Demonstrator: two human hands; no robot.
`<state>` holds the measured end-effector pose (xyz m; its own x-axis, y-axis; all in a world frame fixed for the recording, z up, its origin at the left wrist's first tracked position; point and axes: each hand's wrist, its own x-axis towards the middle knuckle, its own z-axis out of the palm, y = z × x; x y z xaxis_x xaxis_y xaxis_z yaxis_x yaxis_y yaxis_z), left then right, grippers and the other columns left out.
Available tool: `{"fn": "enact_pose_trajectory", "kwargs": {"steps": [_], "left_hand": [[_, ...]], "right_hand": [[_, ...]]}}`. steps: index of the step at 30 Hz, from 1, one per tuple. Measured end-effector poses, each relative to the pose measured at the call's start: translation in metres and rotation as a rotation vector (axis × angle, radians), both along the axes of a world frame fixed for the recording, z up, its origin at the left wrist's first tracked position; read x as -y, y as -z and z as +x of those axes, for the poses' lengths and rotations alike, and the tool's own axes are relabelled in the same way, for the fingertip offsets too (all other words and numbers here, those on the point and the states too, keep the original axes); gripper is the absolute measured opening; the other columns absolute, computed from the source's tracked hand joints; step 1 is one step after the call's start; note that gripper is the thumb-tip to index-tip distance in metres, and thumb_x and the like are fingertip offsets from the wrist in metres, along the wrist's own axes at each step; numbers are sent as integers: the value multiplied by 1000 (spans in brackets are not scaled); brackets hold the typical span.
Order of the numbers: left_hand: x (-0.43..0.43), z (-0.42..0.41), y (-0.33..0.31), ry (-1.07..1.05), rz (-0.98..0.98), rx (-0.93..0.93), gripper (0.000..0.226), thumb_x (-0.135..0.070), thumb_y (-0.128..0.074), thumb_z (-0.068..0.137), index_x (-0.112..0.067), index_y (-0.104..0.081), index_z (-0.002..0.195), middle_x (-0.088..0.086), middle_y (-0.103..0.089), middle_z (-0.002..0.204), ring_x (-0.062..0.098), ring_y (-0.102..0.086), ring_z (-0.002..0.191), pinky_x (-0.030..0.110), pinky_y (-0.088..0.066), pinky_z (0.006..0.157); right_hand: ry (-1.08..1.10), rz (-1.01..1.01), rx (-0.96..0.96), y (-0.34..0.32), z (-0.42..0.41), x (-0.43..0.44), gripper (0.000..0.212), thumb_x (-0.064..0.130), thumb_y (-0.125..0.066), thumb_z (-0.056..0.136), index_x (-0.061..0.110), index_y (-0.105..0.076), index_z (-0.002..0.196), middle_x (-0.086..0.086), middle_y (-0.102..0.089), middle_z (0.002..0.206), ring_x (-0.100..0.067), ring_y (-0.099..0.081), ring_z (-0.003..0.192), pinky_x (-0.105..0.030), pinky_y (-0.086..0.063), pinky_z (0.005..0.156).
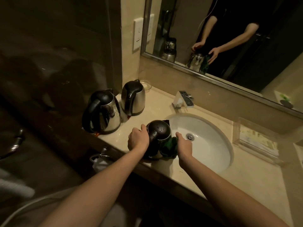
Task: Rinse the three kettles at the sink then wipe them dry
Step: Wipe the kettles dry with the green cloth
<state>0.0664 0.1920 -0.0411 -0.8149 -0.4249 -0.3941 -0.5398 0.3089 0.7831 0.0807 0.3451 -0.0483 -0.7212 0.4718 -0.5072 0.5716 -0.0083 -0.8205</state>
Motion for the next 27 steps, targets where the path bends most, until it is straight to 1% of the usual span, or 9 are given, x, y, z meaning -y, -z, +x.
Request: {"fn": "enact_pose_trajectory", "kwargs": {"steps": [4,6,9,13,15,17,20,23,27], "left_hand": [[2,3,15,64,121,116,61,-53,-33,103,-4,-62,126,15,-64,121,31,-60,109,39,-46,93],[0,4,21,75,151,116,65,-59,-32,101,-6,-62,124,14,-66,116,32,-64,103,41,-53,95],[-2,4,23,37,187,105,72,-67,-31,97,-6,-64,119,13,-66,106,31,-68,84,42,-61,81],[0,9,19,29,180,106,77,-70,-30,95,-5,-67,113,14,-69,101,29,-70,69,28,-53,55],[-2,12,17,11,202,70,82,-76,-29,88,-7,-69,106,14,-70,96,30,-71,74,35,-60,66],[-7,14,21,-14,232,17,90,-83,-25,74,-11,-72,102,13,-72,96,33,-71,86,46,-60,82],[-10,11,31,-45,244,8,97,-88,-19,67,-15,-72,104,12,-71,100,34,-69,93,49,-58,87],[-13,10,33,-51,229,5,97,-88,-15,69,-16,-70,102,11,-70,101,33,-69,93,48,-58,88],[-13,15,20,-58,176,-13,83,-74,-19,91,-10,-70,101,15,-71,101,32,-66,96,38,-52,87]], "right_hand": [[51,-138,26,-3,1,16,32,45,-46,97,17,-52,83,-7,-58,94,-26,-56,92,-41,-46,83],[88,-219,41,-1,1,24,35,48,-42,98,18,-54,84,-10,-61,98,-28,-58,95,-42,-49,89],[129,-306,7,-2,3,41,42,56,-41,92,20,-62,87,-12,-67,102,-29,-61,98,-46,-49,100],[213,-416,-32,-5,-2,58,67,70,-46,60,21,-74,96,-12,-73,103,-33,-65,100,-49,-50,98],[243,-429,-5,-5,-4,62,72,73,-47,56,22,-74,99,-12,-72,105,-33,-64,101,-48,-51,94],[260,-427,7,-9,-4,66,61,67,-45,73,22,-72,103,-11,-70,106,-32,-63,100,-43,-51,86],[270,-432,2,-6,-7,68,56,63,-43,81,21,-71,105,-11,-68,109,-29,-62,100,-37,-49,76],[258,-455,38,7,-10,62,75,74,-42,66,20,-72,108,-14,-68,116,-32,-61,106,-44,-51,92],[217,-584,154,-5,-3,56,89,80,-33,83,11,-62,131,-21,-59,133,-39,-52,126,-52,-38,112]]}}
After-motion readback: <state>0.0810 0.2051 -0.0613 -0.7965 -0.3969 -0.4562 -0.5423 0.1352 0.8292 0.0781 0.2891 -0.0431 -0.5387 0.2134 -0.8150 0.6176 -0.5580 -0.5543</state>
